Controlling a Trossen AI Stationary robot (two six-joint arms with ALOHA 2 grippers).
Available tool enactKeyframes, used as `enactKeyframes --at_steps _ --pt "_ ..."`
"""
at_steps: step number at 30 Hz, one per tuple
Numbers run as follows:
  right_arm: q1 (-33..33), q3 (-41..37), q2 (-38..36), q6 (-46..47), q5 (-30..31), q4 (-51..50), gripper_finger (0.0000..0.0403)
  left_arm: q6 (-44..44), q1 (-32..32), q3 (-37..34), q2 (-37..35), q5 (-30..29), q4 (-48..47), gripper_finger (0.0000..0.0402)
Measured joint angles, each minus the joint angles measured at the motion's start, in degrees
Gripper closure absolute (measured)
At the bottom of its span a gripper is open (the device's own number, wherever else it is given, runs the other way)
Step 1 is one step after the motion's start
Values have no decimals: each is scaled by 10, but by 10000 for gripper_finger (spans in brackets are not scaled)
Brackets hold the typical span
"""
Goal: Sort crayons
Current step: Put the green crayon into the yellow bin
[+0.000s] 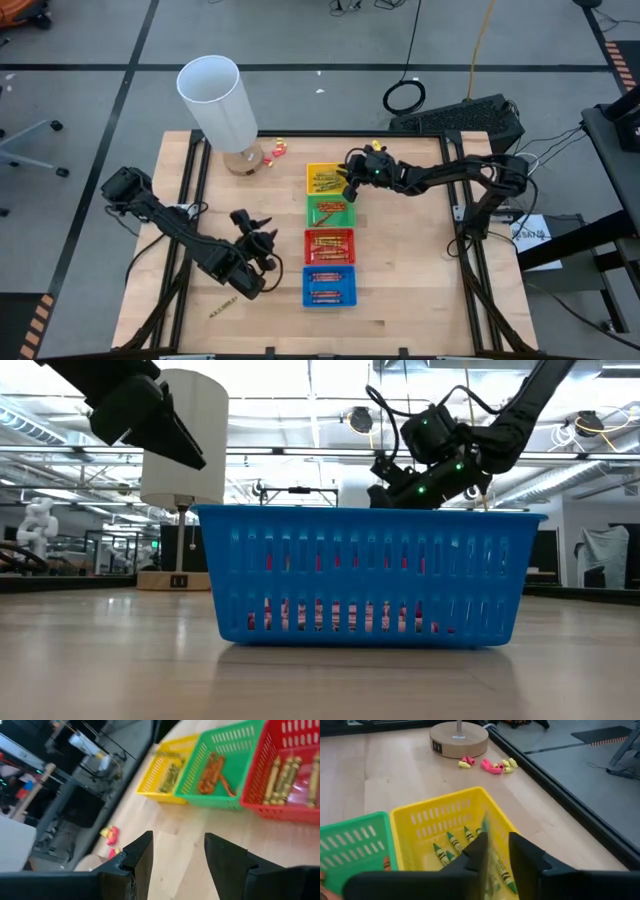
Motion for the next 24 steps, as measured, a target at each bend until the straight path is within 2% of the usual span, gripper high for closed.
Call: enactKeyframes --at_steps 6,12,18,24 --pt "1 0 -5 16 0 -4 288 0 0 16 0 57 -1 228" --pt "40 0 -93 41 0 -75 263 -8 -14 36 0 153 -1 228" --pt "147 0 -190 47 0 -166 263 -99 -53 37 0 265 -1 228" --pt "278 0 -201 49 -1 -190 267 -229 -120 37 0 358 -1 228"
